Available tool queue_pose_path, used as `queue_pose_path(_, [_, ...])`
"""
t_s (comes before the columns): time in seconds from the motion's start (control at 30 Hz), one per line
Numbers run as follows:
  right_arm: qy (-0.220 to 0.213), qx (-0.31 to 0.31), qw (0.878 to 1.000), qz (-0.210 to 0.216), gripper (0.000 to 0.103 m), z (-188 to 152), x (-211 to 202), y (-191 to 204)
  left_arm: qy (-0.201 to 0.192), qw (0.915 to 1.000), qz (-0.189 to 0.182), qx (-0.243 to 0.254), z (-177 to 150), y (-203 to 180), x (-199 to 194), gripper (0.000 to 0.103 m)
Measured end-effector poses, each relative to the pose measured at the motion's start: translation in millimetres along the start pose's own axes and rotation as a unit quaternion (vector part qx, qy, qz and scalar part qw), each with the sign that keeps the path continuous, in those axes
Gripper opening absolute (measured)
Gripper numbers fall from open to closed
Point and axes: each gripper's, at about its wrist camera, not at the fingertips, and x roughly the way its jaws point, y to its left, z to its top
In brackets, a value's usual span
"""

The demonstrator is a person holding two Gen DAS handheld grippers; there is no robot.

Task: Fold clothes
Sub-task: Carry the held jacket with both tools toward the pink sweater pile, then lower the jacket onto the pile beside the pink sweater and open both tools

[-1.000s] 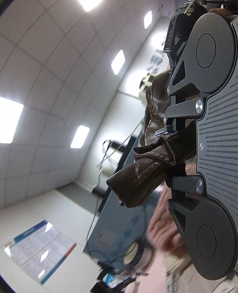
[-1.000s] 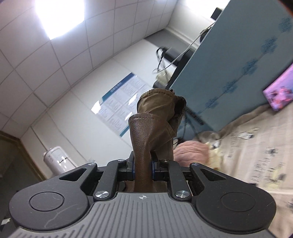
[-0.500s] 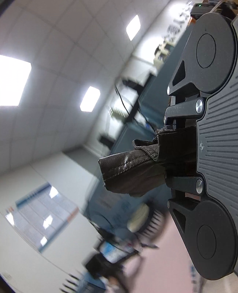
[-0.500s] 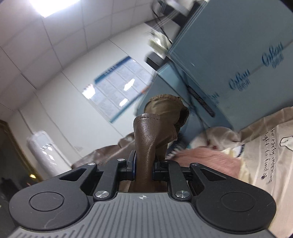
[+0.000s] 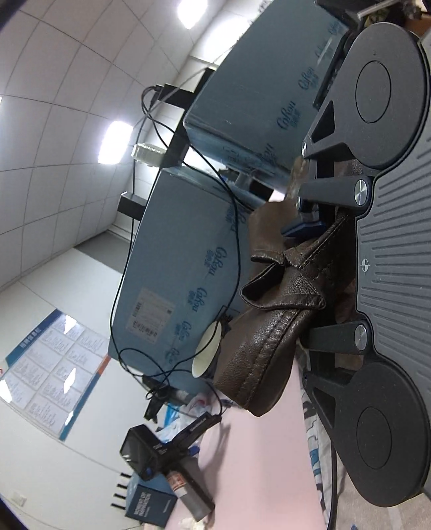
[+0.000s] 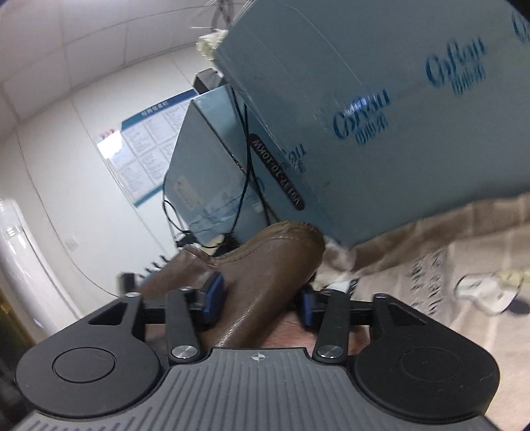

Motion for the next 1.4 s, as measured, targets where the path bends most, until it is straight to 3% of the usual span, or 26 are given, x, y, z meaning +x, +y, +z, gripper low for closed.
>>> queue_pose_path(0.1, [-0.008,-0.016,1.0,-0.01,0.055,-0.9,-2.9,4.2,-0.007,0.9997,0.017,0.017,-2.6,-4.6,0.6,0.071])
queue_pose_path(0.13, [-0.014,-0.019,1.0,-0.017,0.062,-1.0,-5.9,5.7,-0.011,0.9992,0.031,0.021,-2.3,-5.9,0.6,0.086])
queue_pose_path(0.17, [-0.021,-0.022,0.999,-0.035,0.079,0.4,-9.3,8.0,-0.02,0.9982,0.052,0.022,-1.6,-6.8,-0.2,0.097])
queue_pose_path(0.2, [-0.028,-0.025,0.998,-0.054,0.095,2.1,-12.8,10.5,-0.035,0.9963,0.075,0.02,-0.7,-6.8,-2.6,0.1])
queue_pose_path(0.3, [-0.047,-0.016,0.996,-0.074,0.099,10.3,-34.7,13.5,-0.103,0.9849,0.139,0.004,0.9,-4.8,-15.8,0.103])
queue_pose_path(0.37, [-0.053,-0.009,0.996,-0.075,0.102,18.0,-51.3,13.5,-0.166,0.9693,0.181,0.007,0.2,-7.5,-28.8,0.103])
queue_pose_path(0.47, [-0.055,-0.024,0.996,-0.071,0.103,26.6,-74.5,17.2,-0.227,0.9492,0.216,0.029,-2.0,-21.5,-46.9,0.103])
queue_pose_path(0.5, [-0.054,-0.033,0.996,-0.07,0.103,30.2,-78.2,20.2,-0.232,0.9481,0.214,0.038,-2.4,-29.5,-52.8,0.103])
queue_pose_path(0.6, [-0.05,-0.053,0.995,-0.067,0.103,33.3,-103.5,21.6,-0.22,0.9557,0.186,0.061,-4.6,-58.6,-69.8,0.103])
queue_pose_path(0.73, [-0.045,-0.079,0.994,-0.054,0.103,31.7,-125.1,20.4,-0.185,0.9731,0.132,0.037,-17.5,-96.1,-86.9,0.103])
queue_pose_path(0.9, [-0.07,-0.091,0.991,-0.062,0.103,26.1,-148.3,9.7,-0.195,0.9707,0.138,0.027,-34.4,-130.0,-97.1,0.103])
queue_pose_path(1.0, [-0.076,-0.107,0.989,-0.061,0.103,24.9,-158.1,6.1,-0.178,0.9718,0.151,0.034,-43.0,-140.3,-94.7,0.103])
queue_pose_path(1.17, [-0.095,-0.131,0.985,-0.057,0.103,24.9,-163.4,2.3,-0.151,0.9735,0.158,0.068,-54.2,-143.4,-83.2,0.103])
queue_pose_path(1.4, [-0.094,-0.138,0.984,-0.063,0.103,14.6,-156.5,-4.2,-0.144,0.9759,0.15,0.066,-55.4,-139.2,-84.9,0.103])
